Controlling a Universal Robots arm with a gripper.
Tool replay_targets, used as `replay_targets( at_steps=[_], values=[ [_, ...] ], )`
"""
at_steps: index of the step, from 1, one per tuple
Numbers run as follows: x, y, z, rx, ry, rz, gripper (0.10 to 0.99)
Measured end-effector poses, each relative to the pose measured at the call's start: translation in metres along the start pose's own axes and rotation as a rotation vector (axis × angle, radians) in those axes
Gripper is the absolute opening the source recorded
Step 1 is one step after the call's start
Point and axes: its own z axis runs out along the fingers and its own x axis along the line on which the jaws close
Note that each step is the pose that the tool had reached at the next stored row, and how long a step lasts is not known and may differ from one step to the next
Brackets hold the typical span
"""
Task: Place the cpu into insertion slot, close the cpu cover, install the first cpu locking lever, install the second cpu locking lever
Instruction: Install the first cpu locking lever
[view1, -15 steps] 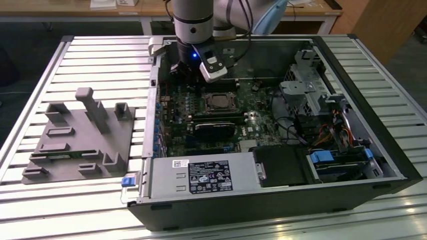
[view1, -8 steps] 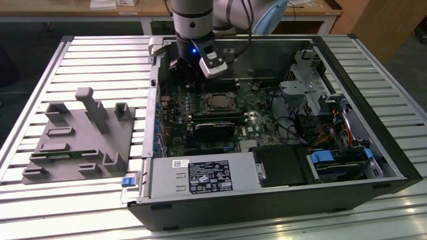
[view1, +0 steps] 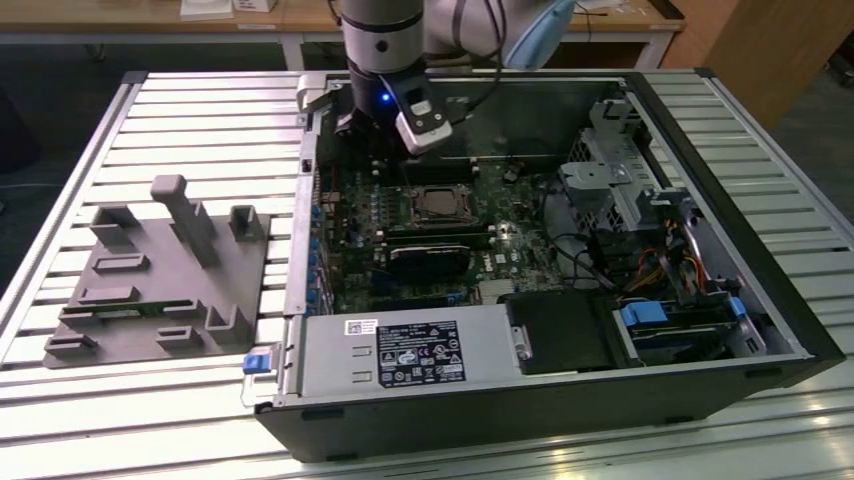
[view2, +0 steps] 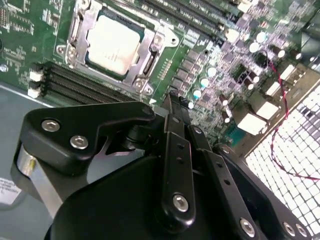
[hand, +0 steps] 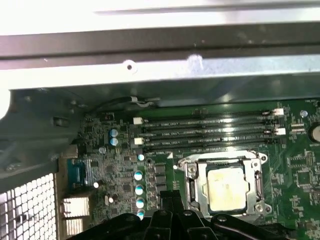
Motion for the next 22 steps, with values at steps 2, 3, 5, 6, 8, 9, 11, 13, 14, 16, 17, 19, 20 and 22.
replay_targets(
  at_steps=[2,3,5,6,8,9,11,13,14,16,17,19,20,22],
  values=[
    [0.0021,-0.0002,-0.0001,-0.013,0.0013,0.001,0.106],
    [0.0030,-0.0003,-0.0001,-0.022,0.0021,0.001,0.106],
    [0.0041,-0.0004,-0.0002,-0.048,0.0045,0.002,0.106],
    [0.0046,-0.0004,-0.0002,-0.061,0.0055,0.003,0.106],
    [0.0056,-0.0005,-0.0003,-0.083,0.0078,0.004,0.106],
    [0.0060,-0.0006,-0.0003,-0.095,0.0087,0.004,0.106],
    [0.0068,-0.0006,-0.0003,-0.122,0.0112,0.006,0.106],
    [0.0073,-0.0007,-0.0004,-0.149,0.0138,0.007,0.106],
    [0.0073,-0.0007,-0.0003,-0.154,0.0143,0.007,0.106],
    [0.0073,-0.0006,-0.0003,-0.154,0.0142,0.007,0.106],
    [0.0073,-0.0006,-0.0003,-0.154,0.0142,0.007,0.106],
    [0.0061,-0.0006,-0.0003,-0.154,0.0143,0.007,0.106],
    [0.0048,-0.0004,-0.0002,-0.154,0.0143,0.007,0.106],
    [0.0016,-0.0002,0.0000,-0.154,0.0143,0.008,0.106]
  ],
)
